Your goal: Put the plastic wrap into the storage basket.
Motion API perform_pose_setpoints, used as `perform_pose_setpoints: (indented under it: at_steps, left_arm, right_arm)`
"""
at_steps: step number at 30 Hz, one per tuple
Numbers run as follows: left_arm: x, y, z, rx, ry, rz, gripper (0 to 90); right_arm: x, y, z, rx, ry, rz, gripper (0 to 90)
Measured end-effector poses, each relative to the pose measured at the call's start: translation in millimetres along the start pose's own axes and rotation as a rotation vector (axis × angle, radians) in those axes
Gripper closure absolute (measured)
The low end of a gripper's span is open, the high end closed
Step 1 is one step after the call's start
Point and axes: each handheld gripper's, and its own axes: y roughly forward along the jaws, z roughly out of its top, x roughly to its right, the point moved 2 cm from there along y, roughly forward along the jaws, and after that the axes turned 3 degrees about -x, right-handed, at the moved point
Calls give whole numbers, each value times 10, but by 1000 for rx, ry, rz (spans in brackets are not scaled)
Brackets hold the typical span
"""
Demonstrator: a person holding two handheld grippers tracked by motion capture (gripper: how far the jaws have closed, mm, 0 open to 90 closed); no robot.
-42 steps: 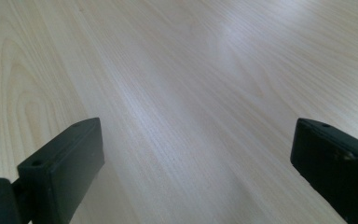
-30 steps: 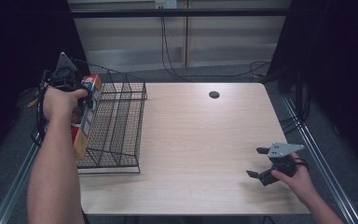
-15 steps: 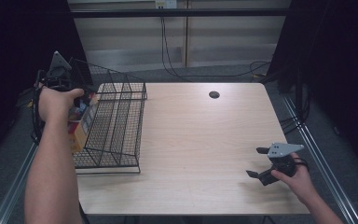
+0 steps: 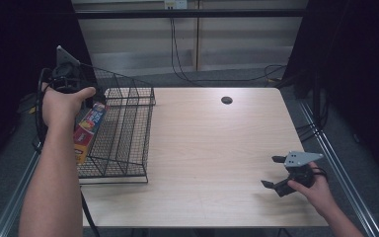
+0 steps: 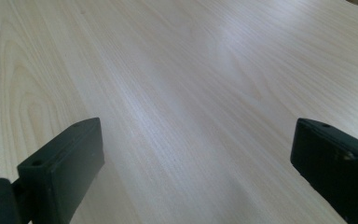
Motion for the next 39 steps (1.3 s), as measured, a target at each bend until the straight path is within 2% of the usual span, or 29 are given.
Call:
perform_pose_setpoints:
  at_steps: [7,11,14,20,23,39]
  left_arm:
    - [155,22,-69,14,22,-47,275]
    - [249,43,-92,20,47,-58,263]
    - [325,91,-115,26,62,-81,235]
    - [391,163,-146,11,73,-99,234]
    - [435,196,-159,20,74,-109,226]
    - [720,375,-260,13,150,-180,194]
  right_arm:
    - [-6,-12,8,0,-5,-3,24]
    - [-9,-4,5,-4,-8,2,24]
    - [-7,-11,10,2,-6,1,24]
    - [-11,-13,12,2,-7,-3,24]
    - [-8,-14,15,5,-10,-4,24]
    - [-14,-17,20,5,-10,-3,24]
